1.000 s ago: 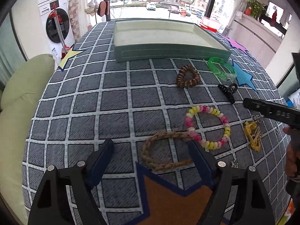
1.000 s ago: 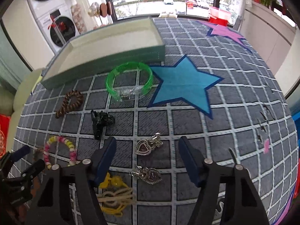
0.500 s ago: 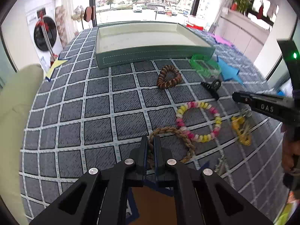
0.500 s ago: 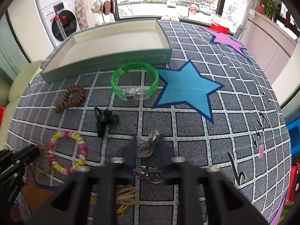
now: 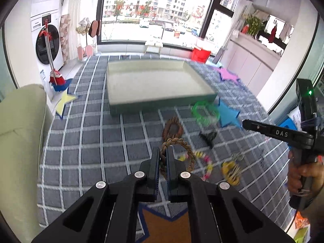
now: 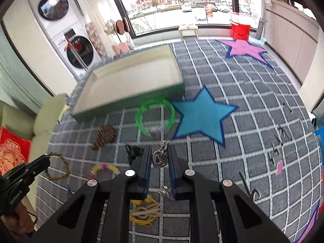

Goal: Organize jewelry
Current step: 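Carry the braided bracelet and heart pendant over the white tray with both tools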

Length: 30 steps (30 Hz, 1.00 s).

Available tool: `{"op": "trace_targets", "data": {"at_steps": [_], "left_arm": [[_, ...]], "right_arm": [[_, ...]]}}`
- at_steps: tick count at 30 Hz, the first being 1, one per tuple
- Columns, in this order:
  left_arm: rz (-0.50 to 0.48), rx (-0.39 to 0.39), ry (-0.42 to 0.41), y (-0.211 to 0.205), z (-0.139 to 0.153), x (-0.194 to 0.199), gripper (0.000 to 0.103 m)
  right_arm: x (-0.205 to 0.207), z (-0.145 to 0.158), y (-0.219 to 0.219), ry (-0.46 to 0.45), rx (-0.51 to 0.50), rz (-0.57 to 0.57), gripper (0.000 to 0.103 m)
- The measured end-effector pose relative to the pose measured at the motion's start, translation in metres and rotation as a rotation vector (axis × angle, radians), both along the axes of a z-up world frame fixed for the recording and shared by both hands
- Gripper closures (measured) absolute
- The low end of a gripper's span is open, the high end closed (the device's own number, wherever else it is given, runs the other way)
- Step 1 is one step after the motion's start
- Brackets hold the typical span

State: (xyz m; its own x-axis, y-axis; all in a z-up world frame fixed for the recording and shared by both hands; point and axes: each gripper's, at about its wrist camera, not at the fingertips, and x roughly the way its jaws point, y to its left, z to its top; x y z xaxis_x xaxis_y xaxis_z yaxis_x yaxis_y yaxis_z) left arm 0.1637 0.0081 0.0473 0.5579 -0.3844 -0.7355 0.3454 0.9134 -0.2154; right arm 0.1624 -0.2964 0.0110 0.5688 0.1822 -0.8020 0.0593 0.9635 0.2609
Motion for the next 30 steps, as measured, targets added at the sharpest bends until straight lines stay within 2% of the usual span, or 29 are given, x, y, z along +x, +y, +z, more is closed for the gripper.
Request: {"op": "trace_targets", "data": {"at_steps": [5, 8, 14, 18, 21, 30], "left_arm": [[-0.006, -0.035, -0.028, -0.004, 0.033, 0.028, 0.084], [0.005, -0.027, -0.072, -0.009, 0.052, 0.05, 0.084], [0.057, -0.055, -0.065, -0.018, 0.061, 0.113, 0.084], [0.102, -0.023, -0.073, -0.026, 0.046, 0.156, 0.084], [0.127, 0.005, -0.047, -0.031, 0.02, 0.189, 0.084], [0.129, 0.097, 0.005, -0.05, -0.042, 0.237, 0.084]], "right_arm": [[0.026, 0.03, -0.004, -0.036, 0.035, 0.014, 0.085], [0.049, 0.049, -0.002, -0.067, 0.041, 0.026, 0.085], [0.104, 0.058, 0.002, -0.059, 0.085, 0.037, 0.085], [0.145, 0.048, 0.001, -0.039, 0.134, 0.033, 0.085], [0.173, 0.03, 0.002, -0.018, 0.135, 0.032, 0.085], [0.228, -0.03, 0.013, 0.066, 0.1, 0.037, 0.085]]}}
